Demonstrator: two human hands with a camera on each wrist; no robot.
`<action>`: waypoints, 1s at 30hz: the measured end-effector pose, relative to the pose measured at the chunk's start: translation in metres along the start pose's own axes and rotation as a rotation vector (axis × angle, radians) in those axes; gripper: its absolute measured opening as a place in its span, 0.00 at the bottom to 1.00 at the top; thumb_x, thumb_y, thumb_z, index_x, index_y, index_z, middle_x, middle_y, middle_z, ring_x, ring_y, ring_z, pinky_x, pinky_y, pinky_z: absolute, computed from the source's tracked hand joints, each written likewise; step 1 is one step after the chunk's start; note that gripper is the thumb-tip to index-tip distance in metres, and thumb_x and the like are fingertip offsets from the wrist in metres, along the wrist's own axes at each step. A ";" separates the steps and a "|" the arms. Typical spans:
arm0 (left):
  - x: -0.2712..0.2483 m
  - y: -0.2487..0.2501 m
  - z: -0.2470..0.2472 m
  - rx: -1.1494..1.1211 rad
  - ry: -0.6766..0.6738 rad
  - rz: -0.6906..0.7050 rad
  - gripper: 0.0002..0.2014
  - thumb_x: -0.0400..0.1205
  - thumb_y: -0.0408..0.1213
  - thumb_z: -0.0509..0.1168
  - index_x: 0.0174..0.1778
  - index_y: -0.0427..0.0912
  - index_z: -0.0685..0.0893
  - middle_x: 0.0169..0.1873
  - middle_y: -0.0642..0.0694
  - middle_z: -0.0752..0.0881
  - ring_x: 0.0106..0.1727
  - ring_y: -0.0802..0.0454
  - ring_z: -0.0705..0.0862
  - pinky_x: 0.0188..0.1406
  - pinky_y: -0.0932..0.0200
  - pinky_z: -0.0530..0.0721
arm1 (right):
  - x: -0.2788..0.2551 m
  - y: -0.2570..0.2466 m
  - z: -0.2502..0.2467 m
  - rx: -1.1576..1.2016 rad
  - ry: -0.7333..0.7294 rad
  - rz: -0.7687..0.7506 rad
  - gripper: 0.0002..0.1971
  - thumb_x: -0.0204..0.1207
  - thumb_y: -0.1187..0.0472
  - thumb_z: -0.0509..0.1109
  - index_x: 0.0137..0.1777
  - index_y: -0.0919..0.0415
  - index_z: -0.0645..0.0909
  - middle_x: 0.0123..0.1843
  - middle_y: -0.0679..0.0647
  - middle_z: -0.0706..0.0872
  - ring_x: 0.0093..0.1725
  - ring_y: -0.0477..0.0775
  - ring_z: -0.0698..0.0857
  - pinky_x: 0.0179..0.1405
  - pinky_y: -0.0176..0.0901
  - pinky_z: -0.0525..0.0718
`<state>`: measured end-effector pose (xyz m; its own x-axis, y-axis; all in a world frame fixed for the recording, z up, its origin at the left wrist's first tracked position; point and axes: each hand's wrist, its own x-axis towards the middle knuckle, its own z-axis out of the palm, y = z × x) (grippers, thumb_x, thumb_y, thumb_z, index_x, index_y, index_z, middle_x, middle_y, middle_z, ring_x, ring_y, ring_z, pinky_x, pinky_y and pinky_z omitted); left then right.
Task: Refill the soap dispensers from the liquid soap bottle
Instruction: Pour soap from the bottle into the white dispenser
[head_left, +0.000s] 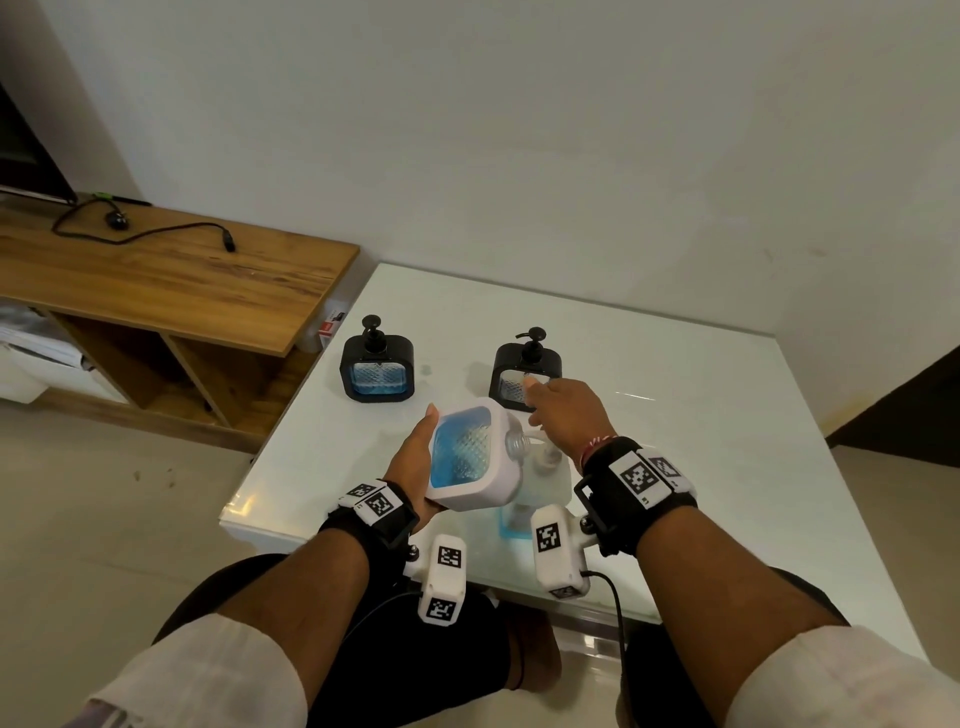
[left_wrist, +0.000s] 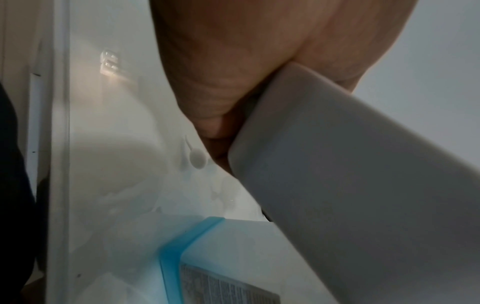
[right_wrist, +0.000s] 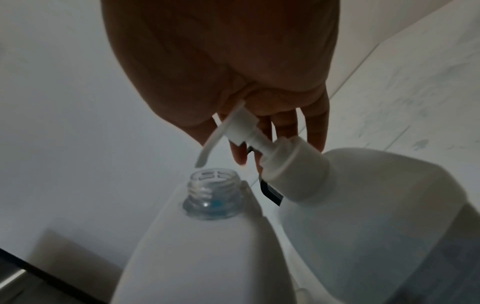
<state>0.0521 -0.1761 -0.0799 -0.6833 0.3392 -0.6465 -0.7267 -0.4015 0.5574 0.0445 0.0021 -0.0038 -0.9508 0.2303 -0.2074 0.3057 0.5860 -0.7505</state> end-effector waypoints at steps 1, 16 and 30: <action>0.000 0.000 0.000 -0.006 0.008 -0.003 0.26 0.88 0.65 0.53 0.73 0.54 0.80 0.64 0.37 0.87 0.58 0.39 0.87 0.44 0.44 0.91 | 0.000 -0.002 0.001 0.016 0.006 0.001 0.25 0.86 0.48 0.57 0.49 0.72 0.85 0.49 0.66 0.89 0.53 0.64 0.86 0.61 0.58 0.81; -0.001 0.000 0.004 -0.031 0.007 0.008 0.23 0.89 0.64 0.52 0.63 0.53 0.84 0.60 0.37 0.87 0.57 0.39 0.86 0.51 0.41 0.88 | 0.014 0.003 0.011 0.032 -0.109 0.121 0.28 0.86 0.46 0.53 0.61 0.70 0.83 0.60 0.67 0.86 0.61 0.69 0.83 0.63 0.57 0.79; -0.002 0.002 0.003 -0.031 0.022 0.039 0.23 0.89 0.64 0.52 0.63 0.53 0.84 0.61 0.37 0.87 0.57 0.39 0.86 0.48 0.42 0.88 | 0.011 0.001 0.013 -0.060 -0.122 0.148 0.32 0.86 0.41 0.48 0.65 0.69 0.81 0.63 0.67 0.84 0.64 0.69 0.81 0.64 0.54 0.78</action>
<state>0.0521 -0.1748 -0.0763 -0.7091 0.3044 -0.6360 -0.6968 -0.4401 0.5663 0.0334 -0.0046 -0.0151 -0.8935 0.2238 -0.3894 0.4412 0.5991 -0.6681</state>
